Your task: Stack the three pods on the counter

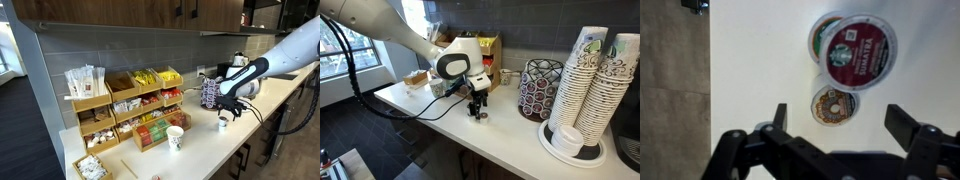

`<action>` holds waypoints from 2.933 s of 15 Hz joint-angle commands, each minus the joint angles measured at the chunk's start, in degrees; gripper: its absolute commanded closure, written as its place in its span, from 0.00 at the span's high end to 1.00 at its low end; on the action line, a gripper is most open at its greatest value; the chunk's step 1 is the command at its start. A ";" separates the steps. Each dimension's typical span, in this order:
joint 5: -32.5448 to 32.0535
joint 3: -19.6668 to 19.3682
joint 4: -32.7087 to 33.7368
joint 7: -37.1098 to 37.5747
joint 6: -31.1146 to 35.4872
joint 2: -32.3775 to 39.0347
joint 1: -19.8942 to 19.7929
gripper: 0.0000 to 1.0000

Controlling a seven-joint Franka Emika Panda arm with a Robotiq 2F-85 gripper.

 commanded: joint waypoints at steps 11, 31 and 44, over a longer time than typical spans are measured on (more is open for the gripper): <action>6.38 -0.36 6.94 -7.87 -1.10 7.81 -0.98 0.56; 8.09 -1.13 2.42 -17.91 -3.20 -6.54 -1.81 0.28; 14.49 0.95 -5.18 -33.02 -6.52 -12.71 -1.24 0.28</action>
